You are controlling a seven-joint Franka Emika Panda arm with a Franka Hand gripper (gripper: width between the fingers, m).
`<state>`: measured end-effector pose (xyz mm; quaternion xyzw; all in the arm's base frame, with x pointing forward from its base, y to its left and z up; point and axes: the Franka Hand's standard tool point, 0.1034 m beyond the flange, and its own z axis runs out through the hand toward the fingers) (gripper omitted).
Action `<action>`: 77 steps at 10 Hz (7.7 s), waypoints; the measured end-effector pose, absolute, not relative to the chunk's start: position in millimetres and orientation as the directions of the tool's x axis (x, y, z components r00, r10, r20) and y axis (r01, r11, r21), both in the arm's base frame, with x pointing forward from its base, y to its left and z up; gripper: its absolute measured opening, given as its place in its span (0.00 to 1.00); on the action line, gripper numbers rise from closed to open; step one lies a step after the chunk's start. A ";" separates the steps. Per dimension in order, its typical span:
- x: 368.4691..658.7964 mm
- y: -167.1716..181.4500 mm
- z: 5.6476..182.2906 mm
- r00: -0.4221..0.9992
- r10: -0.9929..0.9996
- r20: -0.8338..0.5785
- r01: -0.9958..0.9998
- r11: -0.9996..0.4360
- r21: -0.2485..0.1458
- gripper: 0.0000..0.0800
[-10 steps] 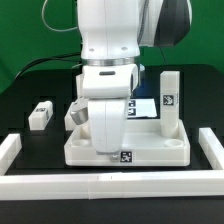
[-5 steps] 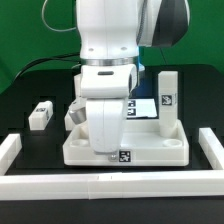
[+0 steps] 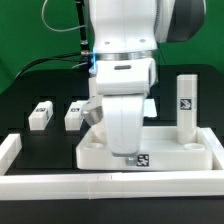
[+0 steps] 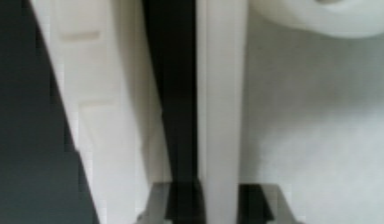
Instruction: Assemble desk
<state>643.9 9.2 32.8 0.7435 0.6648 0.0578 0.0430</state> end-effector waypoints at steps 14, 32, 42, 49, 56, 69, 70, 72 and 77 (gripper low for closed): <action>649.4 9.3 32.0 0.096 0.995 -0.012 0.984 -0.093 0.152 0.81; 641.3 -59.9 113.6 0.663 0.747 0.049 0.741 -0.664 0.105 0.81; 602.1 -124.6 121.9 0.992 0.125 -0.018 0.124 -0.991 -0.046 0.81; 538.2 -167.5 114.1 0.935 -0.321 -0.151 -0.344 -0.924 -0.164 0.81; 466.5 -151.5 82.5 0.820 -0.224 -0.526 -0.408 -0.873 -0.265 0.81; 433.0 -137.0 54.3 0.616 -0.159 -0.771 -0.488 -0.846 -0.215 0.81; 430.5 -135.2 46.7 0.595 -0.164 -0.787 -0.492 -0.848 -0.195 0.81; 431.9 -135.6 41.3 0.556 -0.188 -0.810 -0.516 -0.842 -0.159 0.81; 429.5 -134.4 38.6 0.547 -0.192 -0.815 -0.520 -0.841 -0.151 0.81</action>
Offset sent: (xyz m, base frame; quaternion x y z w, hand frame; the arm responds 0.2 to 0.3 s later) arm 0.0150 0.0142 0.0073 -0.0336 -0.0303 0.0043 0.9990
